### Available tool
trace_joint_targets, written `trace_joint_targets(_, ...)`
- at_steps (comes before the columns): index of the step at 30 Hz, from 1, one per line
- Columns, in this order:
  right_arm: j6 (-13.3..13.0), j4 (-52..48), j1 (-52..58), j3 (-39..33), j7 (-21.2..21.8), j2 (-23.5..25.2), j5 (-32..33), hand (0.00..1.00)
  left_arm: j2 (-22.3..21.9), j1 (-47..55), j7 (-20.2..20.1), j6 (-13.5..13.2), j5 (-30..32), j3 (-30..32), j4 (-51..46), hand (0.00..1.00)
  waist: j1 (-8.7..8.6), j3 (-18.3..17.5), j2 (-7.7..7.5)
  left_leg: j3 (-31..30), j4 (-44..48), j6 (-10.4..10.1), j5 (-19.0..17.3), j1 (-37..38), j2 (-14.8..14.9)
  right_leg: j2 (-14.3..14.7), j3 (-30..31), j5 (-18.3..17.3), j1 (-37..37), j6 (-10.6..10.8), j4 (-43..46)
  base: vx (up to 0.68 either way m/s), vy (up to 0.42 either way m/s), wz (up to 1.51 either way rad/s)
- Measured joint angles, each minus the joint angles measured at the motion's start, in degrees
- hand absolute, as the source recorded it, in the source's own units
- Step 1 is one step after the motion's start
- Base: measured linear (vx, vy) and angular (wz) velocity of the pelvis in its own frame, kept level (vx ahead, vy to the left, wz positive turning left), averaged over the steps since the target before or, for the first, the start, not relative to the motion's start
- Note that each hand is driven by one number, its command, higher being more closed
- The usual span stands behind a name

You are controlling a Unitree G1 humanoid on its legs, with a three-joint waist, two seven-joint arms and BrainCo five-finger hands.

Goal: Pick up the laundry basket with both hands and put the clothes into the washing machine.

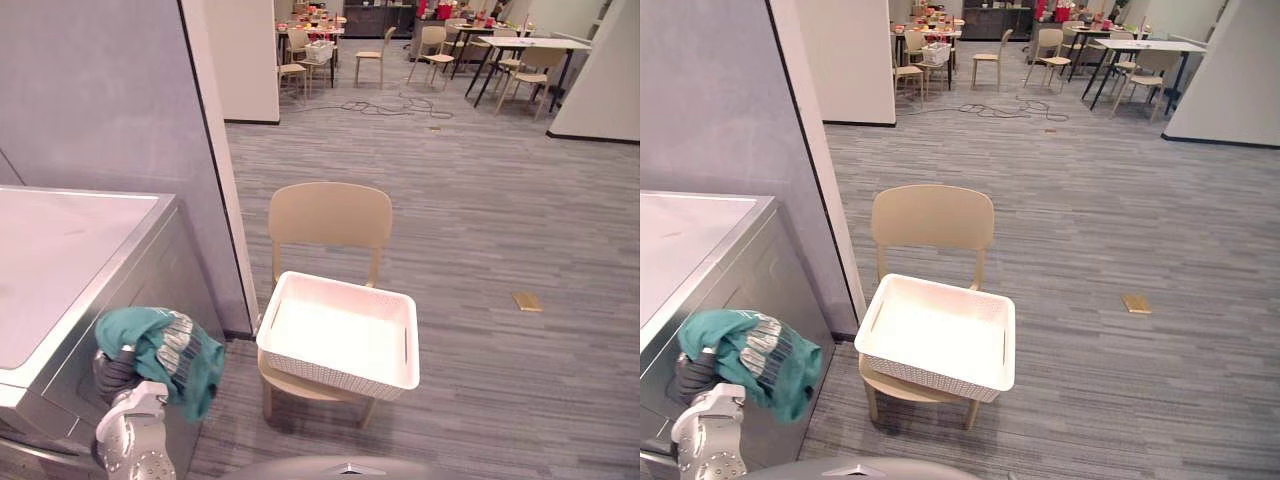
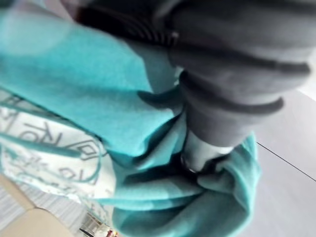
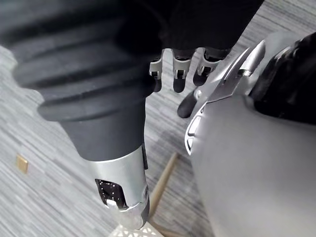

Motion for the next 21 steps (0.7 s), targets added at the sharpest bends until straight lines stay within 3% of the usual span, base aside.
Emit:
trace_joint_targets(5, -0.56, 1.90, -2.35, 4.88, 0.08, -1.07, -3.43, 0.00, 0.03, 0.10, -1.76, 0.46, -0.62, -2.23, 0.95, 1.00, 0.44, 2.25, -2.27, -7.83, 3.97, 0.69, 0.63, -4.28, -0.35, -2.03, -6.31, -4.84, 0.04, -0.11, 7.66, 0.01, -0.014, 0.76)
trace_joint_targets(9, -1.70, 1.64, -6.54, 9.35, 0.47, -4.69, -6.85, 0.00, -0.03, 0.56, -2.45, 0.88, -0.59, -5.97, -1.47, 1.00, 1.89, 5.99, 0.70, -14.39, 5.99, 1.66, 1.02, -10.87, -0.92, -4.80, -12.26, -10.98, -4.11, -0.69, 18.49, -0.10, -0.033, 0.91)
trace_joint_targets(10, -2.04, 1.71, -8.02, 9.39, -0.06, -5.66, -8.77, 0.00, -0.01, 0.58, -3.22, 0.86, -0.58, -7.64, -2.79, 1.00, 1.76, 6.48, 1.34, -12.77, 4.92, 5.26, -1.00, -12.48, -0.71, -5.67, -14.01, -12.30, -5.91, -1.10, 20.07, -0.13, -0.042, 1.10)
trace_joint_targets(11, -2.16, 1.81, -8.24, 9.36, -0.14, -5.37, -9.38, 0.00, 0.03, 0.46, -3.74, 0.86, -0.57, -8.12, -2.99, 1.00, 1.74, 6.80, 0.79, -9.24, 4.03, 8.72, -4.40, -12.75, -0.44, -6.55, -14.97, -12.11, -6.24, -1.84, 19.67, -0.06, -0.033, 1.06)
trace_joint_targets(12, -2.51, 1.57, -8.56, 9.18, -0.11, -5.21, -10.23, 0.00, 0.72, -0.08, -4.22, 0.96, -0.54, -9.72, -3.49, 1.00, 1.90, 7.67, -1.38, -4.39, 8.70, 9.86, -3.93, -14.99, 0.11, -9.01, -16.90, -11.67, -7.05, -2.94, 19.45, -0.01, -0.010, 0.74)
trace_joint_targets(13, -2.83, 1.40, -9.36, 9.13, -0.47, -5.65, -10.88, 0.00, 0.80, -0.34, -4.77, 1.07, -0.52, -11.17, -3.80, 1.00, 1.73, 8.43, -0.19, -3.00, 15.38, 10.06, -3.69, -16.61, 1.37, -9.42, -18.32, -10.94, -6.74, -3.35, 19.75, -0.02, -0.042, 0.74)
trace_joint_targets(15, -2.80, -0.74, -9.21, 7.93, -1.19, -6.02, -11.11, 0.00, 0.74, -0.53, -5.92, 2.05, -0.39, -14.19, -3.72, 1.00, 0.68, 9.16, 1.19, -1.23, 24.17, 9.10, -5.24, -15.93, 4.74, -9.41, -20.39, -10.40, -5.59, -3.11, 19.99, -0.04, -0.028, 0.50)
trace_joint_targets(17, -3.03, -0.51, -8.84, 5.11, -1.20, -4.79, -10.40, 0.00, 1.27, -3.05, -6.57, 2.49, -0.31, -17.63, -3.46, 1.00, -0.31, 9.13, 1.23, -0.13, 27.62, 8.13, -6.80, -10.96, 9.75, -9.69, -22.91, -9.88, -3.48, -2.64, 20.07, 0.00, 0.093, 0.48)
trace_joint_targets(19, -3.01, -0.18, -8.82, 2.00, -1.20, -4.20, -9.27, 0.00, 1.33, -5.29, -7.23, 2.63, 0.13, -19.85, -2.88, 1.00, -0.96, 9.10, 1.28, 0.07, 27.48, 7.07, -7.62, -9.74, 12.28, -10.18, -24.24, -8.34, -3.19, -1.78, 19.68, 0.03, 0.219, 0.52)
trace_joint_targets(20, -2.98, 1.05, -8.96, -0.93, -1.19, -3.67, -8.32, 0.00, 1.29, -7.85, -7.80, 2.69, 0.49, -21.05, -1.09, 1.00, -1.58, 8.68, 1.90, 0.73, 25.42, 4.28, -9.76, -9.60, 11.52, -10.50, -25.06, -5.50, -3.35, -1.59, 18.43, 0.05, 0.408, 0.59)
trace_joint_targets(21, -3.08, 2.31, -9.27, -2.27, -1.19, -3.23, -8.16, 0.00, 1.49, -8.88, -7.88, 2.72, 0.77, -21.12, -0.07, 1.00, -1.93, 8.62, 0.74, 1.23, 24.95, 3.83, -10.09, -10.07, 10.52, -10.62, -25.16, -4.35, -3.57, -2.06, 17.39, 0.02, 0.426, 0.59)
